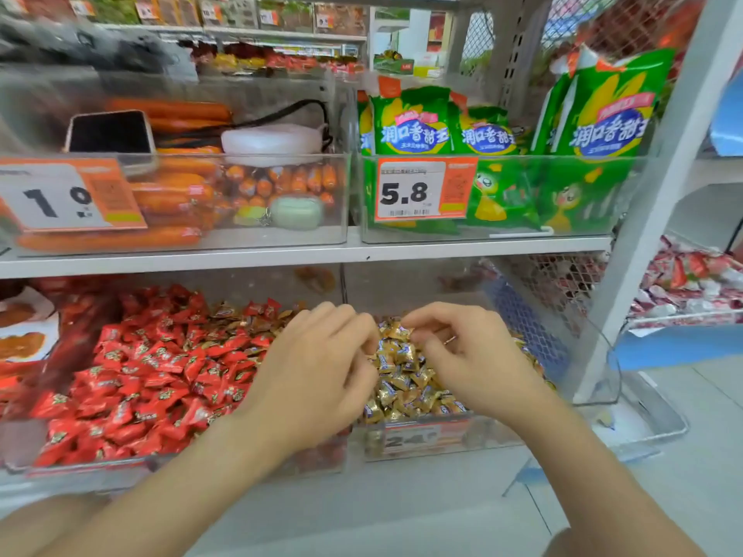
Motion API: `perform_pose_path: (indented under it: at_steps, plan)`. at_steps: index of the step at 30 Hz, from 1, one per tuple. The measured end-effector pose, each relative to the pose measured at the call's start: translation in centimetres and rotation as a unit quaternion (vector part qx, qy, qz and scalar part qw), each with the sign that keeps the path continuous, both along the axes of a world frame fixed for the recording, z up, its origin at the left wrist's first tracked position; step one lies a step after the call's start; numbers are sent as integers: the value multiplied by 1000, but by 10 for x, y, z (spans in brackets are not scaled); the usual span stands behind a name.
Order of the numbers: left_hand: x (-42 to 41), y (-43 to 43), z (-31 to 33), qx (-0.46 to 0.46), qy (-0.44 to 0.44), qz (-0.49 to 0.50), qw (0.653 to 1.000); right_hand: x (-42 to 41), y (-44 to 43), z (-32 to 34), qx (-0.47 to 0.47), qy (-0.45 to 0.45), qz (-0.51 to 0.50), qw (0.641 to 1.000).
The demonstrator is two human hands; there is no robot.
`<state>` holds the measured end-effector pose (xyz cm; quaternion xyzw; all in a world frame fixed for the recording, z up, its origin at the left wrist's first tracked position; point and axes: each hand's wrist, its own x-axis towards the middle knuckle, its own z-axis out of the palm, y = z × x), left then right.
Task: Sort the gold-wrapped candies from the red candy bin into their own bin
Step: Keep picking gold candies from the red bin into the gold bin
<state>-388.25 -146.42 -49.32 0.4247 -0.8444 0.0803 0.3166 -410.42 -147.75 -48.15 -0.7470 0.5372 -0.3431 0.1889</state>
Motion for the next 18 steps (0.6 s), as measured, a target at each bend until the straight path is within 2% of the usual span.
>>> perform_pose_path:
  at_steps: [2, 4, 6, 8, 10, 12, 15, 18]
  plan:
    - [51, -3, -3, 54, 16, 73, 996, 34, 10, 8, -11, -9, 42, 999]
    - [96, -13, -9, 175, -43, 131, 975, 68, 16, 13, -28, 9, 88, 996]
    - [125, -17, -9, 320, -144, 189, 917, 99, 14, 9, -31, 66, 118, 990]
    - [137, -14, -8, 410, -174, 251, 859, 127, 4, 0, -19, 158, 115, 981]
    - [141, -12, -10, 412, -172, 296, 845, 153, -7, -10, 10, 242, 91, 966]
    - [141, -11, -7, 407, -201, 347, 821, 177, -17, -16, 49, 281, 54, 957]
    - [144, -19, -7, 451, -187, 387, 782, 201, -36, -26, 140, 282, -10, 949]
    - [149, -31, -9, 488, -154, 380, 770, 214, -63, -35, 265, 267, -52, 925]
